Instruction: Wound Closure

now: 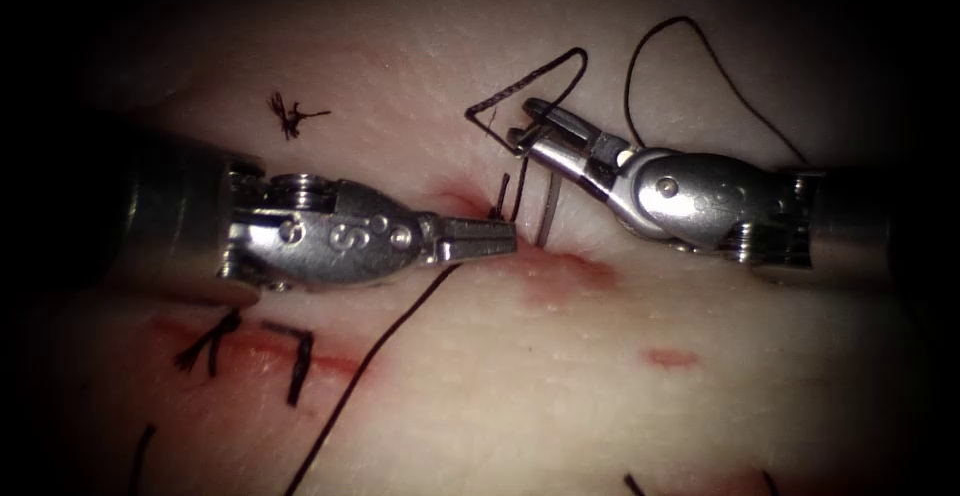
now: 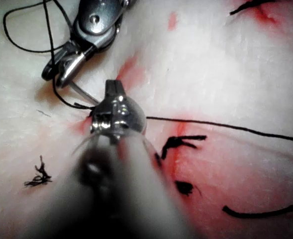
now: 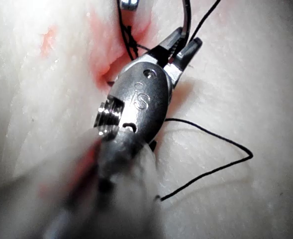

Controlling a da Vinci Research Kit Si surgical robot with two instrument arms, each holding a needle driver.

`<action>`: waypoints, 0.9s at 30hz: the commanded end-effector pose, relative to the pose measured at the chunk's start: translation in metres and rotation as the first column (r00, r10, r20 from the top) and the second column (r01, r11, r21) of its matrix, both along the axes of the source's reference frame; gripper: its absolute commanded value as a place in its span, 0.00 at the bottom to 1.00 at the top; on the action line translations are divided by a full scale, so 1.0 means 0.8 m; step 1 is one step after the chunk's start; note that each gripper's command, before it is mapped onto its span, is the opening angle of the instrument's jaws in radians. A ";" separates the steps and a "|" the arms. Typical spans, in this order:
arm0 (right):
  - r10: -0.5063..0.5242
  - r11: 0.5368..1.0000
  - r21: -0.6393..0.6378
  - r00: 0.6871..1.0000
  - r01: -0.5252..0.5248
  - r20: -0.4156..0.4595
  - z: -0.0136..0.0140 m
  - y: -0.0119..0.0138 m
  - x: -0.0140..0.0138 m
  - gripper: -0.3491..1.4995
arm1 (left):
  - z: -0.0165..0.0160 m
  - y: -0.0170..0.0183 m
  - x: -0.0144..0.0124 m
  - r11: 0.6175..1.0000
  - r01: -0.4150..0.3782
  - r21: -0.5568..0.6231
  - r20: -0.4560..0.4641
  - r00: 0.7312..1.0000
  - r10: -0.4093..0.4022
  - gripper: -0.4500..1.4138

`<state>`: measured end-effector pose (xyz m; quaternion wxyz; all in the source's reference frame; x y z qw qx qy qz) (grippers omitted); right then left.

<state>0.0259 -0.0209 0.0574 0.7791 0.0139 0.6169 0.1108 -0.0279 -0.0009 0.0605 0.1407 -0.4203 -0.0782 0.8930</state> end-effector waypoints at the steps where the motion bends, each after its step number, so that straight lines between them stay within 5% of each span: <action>1: -0.008 1.000 0.013 1.000 0.007 0.004 0.0010 -0.0008 0.0012 0.00 | 0.0007 -0.0001 -0.0005 1.000 -0.001 0.000 0.001 1.000 0.001 0.00; 27: -0.072 0.991 0.111 0.997 0.068 0.030 0.0019 -0.0045 0.0016 0.00 | 0.0009 0.0000 -0.0002 1.000 -0.006 0.001 -0.003 1.000 0.006 0.00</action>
